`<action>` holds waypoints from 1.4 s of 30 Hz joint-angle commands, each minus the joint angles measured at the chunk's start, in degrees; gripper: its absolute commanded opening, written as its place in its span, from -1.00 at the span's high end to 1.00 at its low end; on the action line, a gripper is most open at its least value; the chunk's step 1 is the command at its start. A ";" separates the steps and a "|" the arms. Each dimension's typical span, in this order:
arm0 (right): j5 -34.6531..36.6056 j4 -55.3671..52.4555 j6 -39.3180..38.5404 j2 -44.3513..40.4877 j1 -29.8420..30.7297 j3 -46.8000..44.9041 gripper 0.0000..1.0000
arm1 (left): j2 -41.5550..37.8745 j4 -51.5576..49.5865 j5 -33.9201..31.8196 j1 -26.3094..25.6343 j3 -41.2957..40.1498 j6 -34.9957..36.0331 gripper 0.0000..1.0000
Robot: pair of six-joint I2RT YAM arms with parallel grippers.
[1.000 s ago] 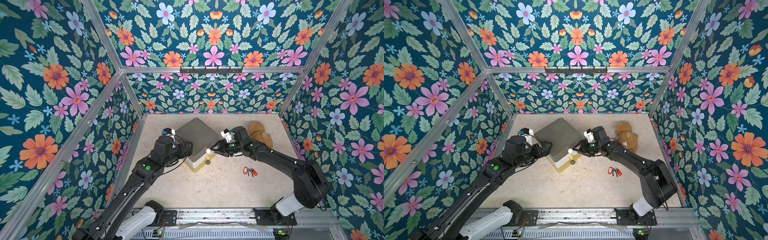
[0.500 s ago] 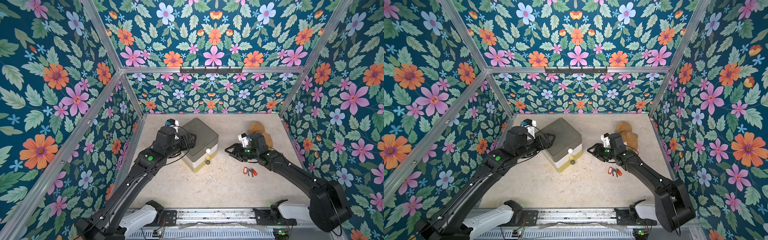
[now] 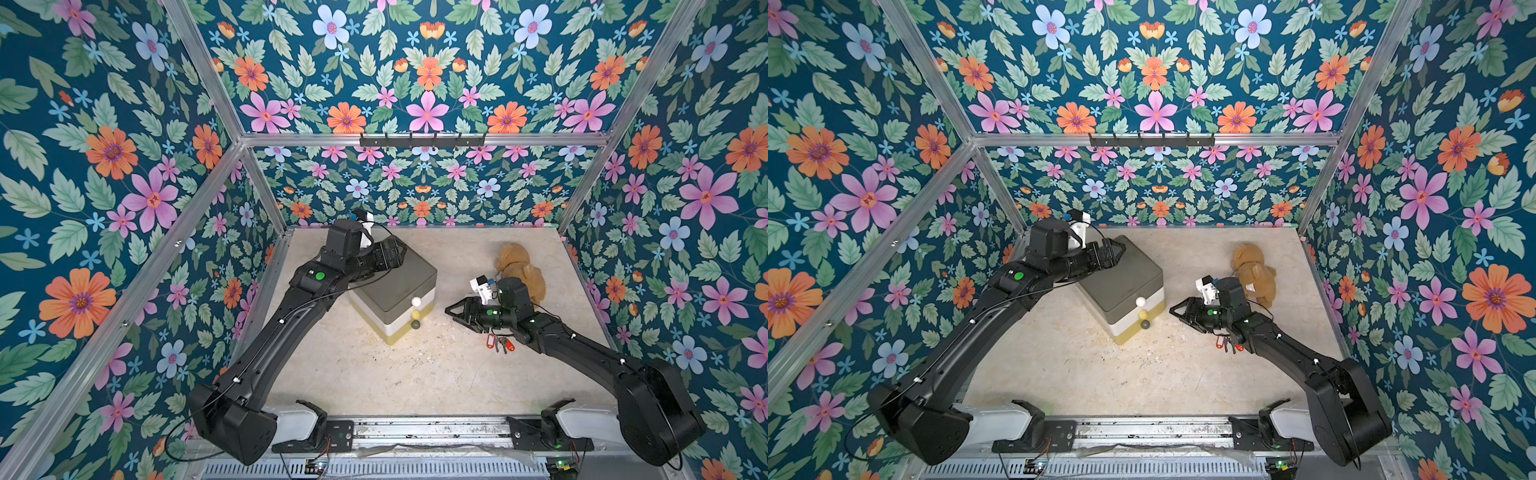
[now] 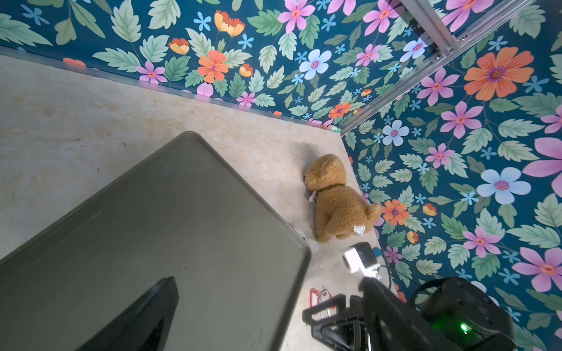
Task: Take the keys out of the drawer
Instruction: Open the drawer in the storage box.
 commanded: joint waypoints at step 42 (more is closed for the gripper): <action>-2.49 33.57 17.80 24.90 10.06 4.87 -0.03 | -0.85 9.99 7.52 2.39 -13.16 -2.03 -0.99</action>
